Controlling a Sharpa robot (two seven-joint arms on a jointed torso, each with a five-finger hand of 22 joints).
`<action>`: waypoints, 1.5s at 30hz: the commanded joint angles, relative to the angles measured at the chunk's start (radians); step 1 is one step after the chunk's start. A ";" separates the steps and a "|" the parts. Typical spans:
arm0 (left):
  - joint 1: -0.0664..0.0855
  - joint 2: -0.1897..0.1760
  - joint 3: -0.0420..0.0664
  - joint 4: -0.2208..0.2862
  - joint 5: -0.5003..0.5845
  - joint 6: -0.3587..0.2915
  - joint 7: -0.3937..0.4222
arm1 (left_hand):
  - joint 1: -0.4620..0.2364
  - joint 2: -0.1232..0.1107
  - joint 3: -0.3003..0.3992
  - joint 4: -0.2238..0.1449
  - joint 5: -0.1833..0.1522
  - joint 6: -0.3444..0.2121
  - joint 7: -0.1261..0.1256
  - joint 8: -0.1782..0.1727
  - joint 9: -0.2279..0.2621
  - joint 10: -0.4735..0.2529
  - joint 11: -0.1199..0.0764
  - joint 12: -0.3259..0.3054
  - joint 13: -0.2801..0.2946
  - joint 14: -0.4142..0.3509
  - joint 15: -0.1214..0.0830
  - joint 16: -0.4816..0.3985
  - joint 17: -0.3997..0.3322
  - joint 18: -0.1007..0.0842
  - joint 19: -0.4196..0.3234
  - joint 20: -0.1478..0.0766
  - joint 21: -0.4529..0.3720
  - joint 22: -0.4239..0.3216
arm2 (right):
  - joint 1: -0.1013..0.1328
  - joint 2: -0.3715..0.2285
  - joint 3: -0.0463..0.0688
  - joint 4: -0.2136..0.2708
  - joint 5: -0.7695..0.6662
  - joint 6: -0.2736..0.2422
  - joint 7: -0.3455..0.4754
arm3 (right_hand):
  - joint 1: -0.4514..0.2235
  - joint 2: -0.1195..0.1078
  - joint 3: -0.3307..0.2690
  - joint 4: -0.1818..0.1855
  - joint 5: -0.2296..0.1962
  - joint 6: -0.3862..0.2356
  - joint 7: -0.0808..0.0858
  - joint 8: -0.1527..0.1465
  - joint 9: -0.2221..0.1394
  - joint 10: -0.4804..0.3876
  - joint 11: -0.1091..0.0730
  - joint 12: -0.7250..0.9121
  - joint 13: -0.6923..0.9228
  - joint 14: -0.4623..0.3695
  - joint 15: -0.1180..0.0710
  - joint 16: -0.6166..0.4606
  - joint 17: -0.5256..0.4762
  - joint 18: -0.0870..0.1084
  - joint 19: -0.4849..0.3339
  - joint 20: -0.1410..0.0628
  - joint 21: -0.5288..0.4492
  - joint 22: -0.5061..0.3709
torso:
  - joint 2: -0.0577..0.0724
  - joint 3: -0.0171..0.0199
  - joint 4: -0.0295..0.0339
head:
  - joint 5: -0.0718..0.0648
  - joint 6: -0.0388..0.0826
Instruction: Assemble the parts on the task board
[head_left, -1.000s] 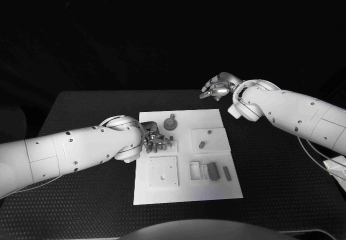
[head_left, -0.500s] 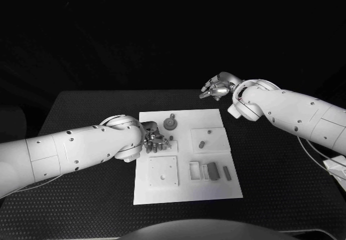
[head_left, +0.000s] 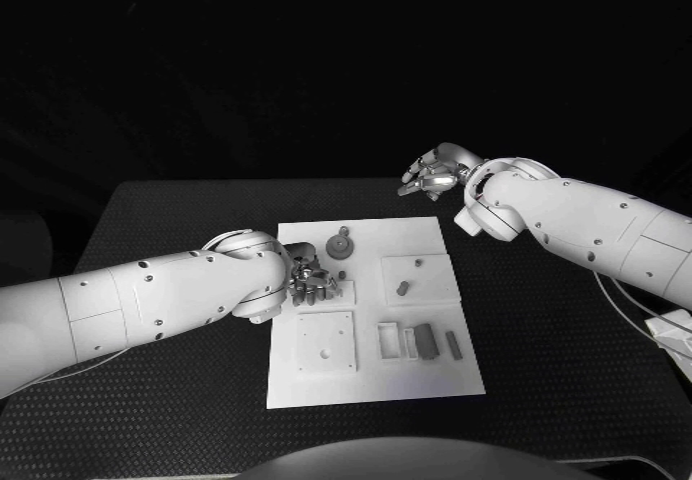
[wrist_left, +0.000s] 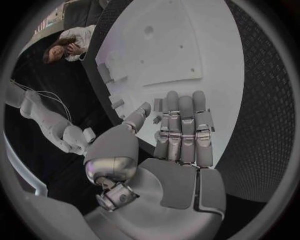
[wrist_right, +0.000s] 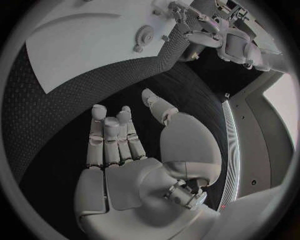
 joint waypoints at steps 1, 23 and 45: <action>-0.001 0.004 0.000 -0.002 0.001 0.019 0.012 | -0.001 0.002 -0.001 0.006 0.001 0.008 -0.002 0.007 -0.001 0.007 -0.001 0.004 0.002 0.007 0.001 0.006 0.002 -0.011 0.003 -0.004 0.005 0.002 | 0.000 0.001 0.000 0.000 0.000 0.012 0.005 | -0.008 0.000 0.000 0.006 -0.004 -0.010 0.010 -0.005 -0.002 -0.002 0.005 0.006 -0.002 -0.002 0.005 -0.003 -0.002 0.007 -0.006 0.001 -0.004 0.013 | 0.000 0.0006 -0.0001 | -0.001 -0.001; -0.004 0.015 -0.003 -0.025 -0.002 0.031 0.009 | 0.054 0.014 0.009 -0.018 0.012 0.019 -0.007 0.014 -0.003 0.019 -0.007 0.006 0.016 0.021 -0.006 0.009 0.009 -0.014 0.017 -0.012 0.006 0.016 | 0.000 0.001 0.000 -0.002 0.010 0.013 0.014 | -0.009 -0.001 0.001 0.005 -0.004 -0.013 0.011 -0.005 -0.003 -0.008 0.007 0.002 -0.006 -0.010 0.006 -0.012 -0.007 0.007 -0.015 0.003 -0.011 0.012 | 0.000 -0.0001 -0.0003 | -0.003 -0.004; -0.004 0.011 -0.003 -0.027 0.015 0.023 0.015 | 0.157 0.029 0.119 0.000 -0.058 0.019 -0.005 0.015 -0.012 0.020 -0.005 -0.005 0.031 0.024 -0.005 -0.001 0.014 -0.020 0.022 -0.012 -0.005 0.030 | 0.000 0.003 0.000 -0.009 0.087 0.022 0.070 | -0.022 0.011 0.027 -0.017 -0.004 -0.056 0.040 0.021 -0.007 -0.038 0.055 -0.395 -0.475 -0.140 0.137 -0.629 -0.370 -0.071 -0.390 0.129 -0.413 -0.156 | 0.000 -0.0001 0.0002 | -0.002 -0.005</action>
